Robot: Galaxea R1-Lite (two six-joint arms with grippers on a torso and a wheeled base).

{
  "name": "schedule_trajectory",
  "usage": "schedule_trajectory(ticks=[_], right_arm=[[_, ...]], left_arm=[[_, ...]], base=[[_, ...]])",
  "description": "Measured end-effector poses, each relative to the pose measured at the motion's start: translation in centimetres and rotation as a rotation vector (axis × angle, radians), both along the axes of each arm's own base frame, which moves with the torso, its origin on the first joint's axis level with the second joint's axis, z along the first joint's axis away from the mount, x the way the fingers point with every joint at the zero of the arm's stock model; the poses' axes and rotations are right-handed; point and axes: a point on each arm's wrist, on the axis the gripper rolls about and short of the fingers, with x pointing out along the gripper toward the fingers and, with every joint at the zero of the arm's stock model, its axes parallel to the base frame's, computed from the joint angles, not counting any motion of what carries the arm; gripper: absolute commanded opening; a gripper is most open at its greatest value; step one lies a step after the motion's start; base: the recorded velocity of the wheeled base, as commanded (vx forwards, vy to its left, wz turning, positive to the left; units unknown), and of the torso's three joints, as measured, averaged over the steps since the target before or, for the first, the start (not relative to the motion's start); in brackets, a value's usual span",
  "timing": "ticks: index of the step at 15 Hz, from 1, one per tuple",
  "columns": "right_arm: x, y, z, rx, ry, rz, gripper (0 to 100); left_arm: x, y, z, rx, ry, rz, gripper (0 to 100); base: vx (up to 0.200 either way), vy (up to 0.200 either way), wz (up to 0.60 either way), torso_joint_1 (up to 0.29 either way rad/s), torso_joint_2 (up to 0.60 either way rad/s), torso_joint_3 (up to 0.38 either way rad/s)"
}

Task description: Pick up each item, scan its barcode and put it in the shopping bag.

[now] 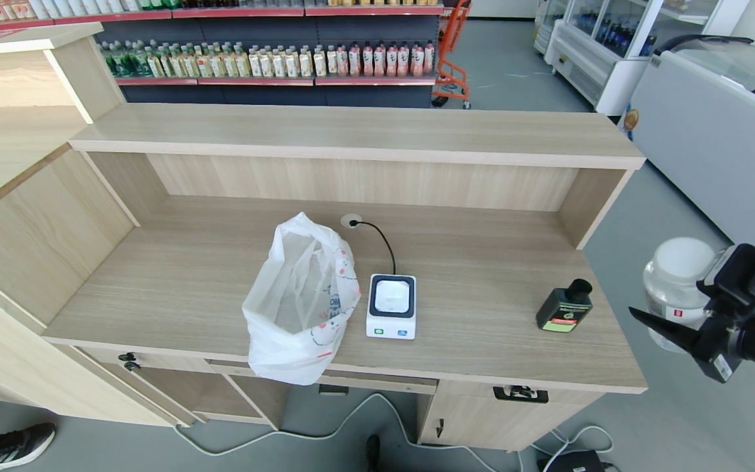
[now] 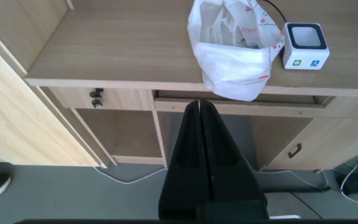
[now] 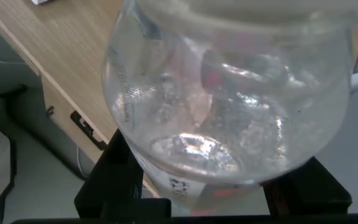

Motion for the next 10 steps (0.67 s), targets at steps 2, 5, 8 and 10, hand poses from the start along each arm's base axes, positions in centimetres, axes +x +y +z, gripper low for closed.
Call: schedule_trajectory(ticks=[2, 5, 8, 10], right_arm=[[1.1, 0.1, 0.3, 0.002, -0.047, 0.0, 0], [3.9, 0.4, 0.4, 0.004, -0.106, 0.001, 0], [7.2, 0.9, 0.3, 0.0, -0.147, 0.018, 0], [9.2, 1.4, 0.0, 0.002, -0.175, 0.053, 0]], left_arm=[[0.0, 0.0, 0.0, 0.0, 0.0, 0.0, 0], [0.0, 0.0, 0.0, 0.001, 0.0, 0.0, 0], [0.0, 0.0, 0.0, 0.006, -0.001, 0.0, 0], [0.0, 0.0, 0.0, 0.006, -0.001, 0.0, 0]], base=[[0.0, 0.2, 0.0, -0.005, 0.0, 0.0], [0.0, 0.2, 0.0, 0.002, 0.0, 0.001], [0.0, 0.2, 0.0, 0.002, 0.0, -0.002], [0.0, 0.1, 0.0, 0.001, 0.0, -0.001]])
